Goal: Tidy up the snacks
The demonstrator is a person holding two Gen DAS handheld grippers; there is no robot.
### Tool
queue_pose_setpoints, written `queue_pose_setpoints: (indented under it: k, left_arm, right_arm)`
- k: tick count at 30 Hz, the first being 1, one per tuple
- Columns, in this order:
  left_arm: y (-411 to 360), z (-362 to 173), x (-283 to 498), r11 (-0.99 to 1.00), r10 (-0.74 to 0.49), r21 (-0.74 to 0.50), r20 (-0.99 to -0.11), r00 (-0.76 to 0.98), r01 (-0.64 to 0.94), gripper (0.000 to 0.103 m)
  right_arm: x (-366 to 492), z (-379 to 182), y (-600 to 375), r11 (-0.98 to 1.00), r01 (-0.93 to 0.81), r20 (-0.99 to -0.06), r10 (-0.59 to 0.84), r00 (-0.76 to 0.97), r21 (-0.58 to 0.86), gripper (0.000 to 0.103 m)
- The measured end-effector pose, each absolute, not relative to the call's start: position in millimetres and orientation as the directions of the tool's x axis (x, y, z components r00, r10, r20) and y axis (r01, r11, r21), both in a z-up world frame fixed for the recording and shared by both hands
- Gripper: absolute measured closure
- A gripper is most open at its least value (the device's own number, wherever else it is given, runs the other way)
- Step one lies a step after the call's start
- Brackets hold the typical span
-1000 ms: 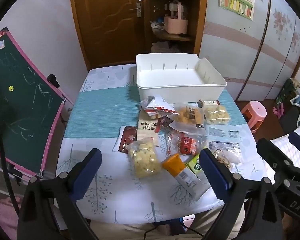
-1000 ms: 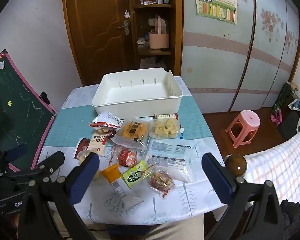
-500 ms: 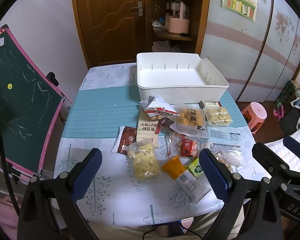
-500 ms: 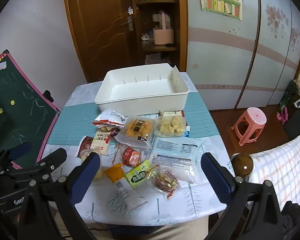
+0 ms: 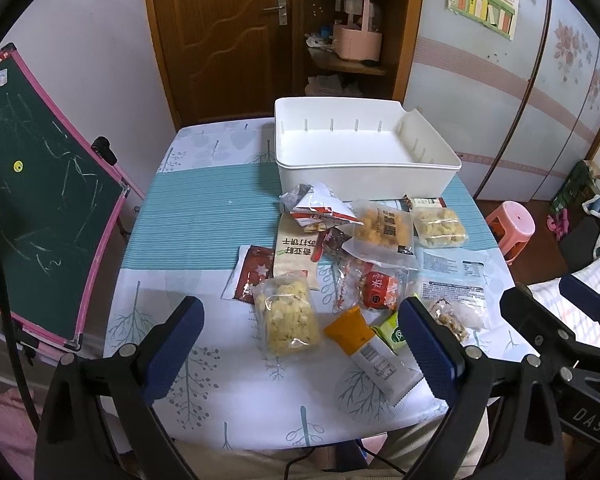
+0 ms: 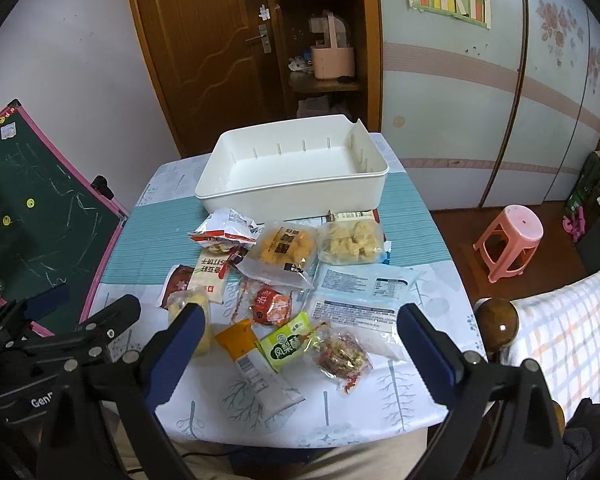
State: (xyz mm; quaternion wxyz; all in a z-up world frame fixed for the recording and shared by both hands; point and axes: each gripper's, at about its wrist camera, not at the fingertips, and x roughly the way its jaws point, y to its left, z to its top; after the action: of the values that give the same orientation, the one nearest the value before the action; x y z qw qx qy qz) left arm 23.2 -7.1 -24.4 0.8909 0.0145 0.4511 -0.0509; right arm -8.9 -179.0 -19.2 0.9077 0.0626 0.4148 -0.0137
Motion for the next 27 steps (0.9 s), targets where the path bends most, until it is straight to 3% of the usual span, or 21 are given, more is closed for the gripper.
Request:
queue_pose_setpoints:
  k: [27]
  left_arm:
    - [-2.2, -28.4, 23.4, 0.995, -0.066, -0.012, -0.810, 0.583, 0.096, 0.006]
  right_arm:
    - [-12.4, -25.6, -180.1, 0.993, 0.089, -0.752, -0.001, 0.659, 0.077, 0.006]
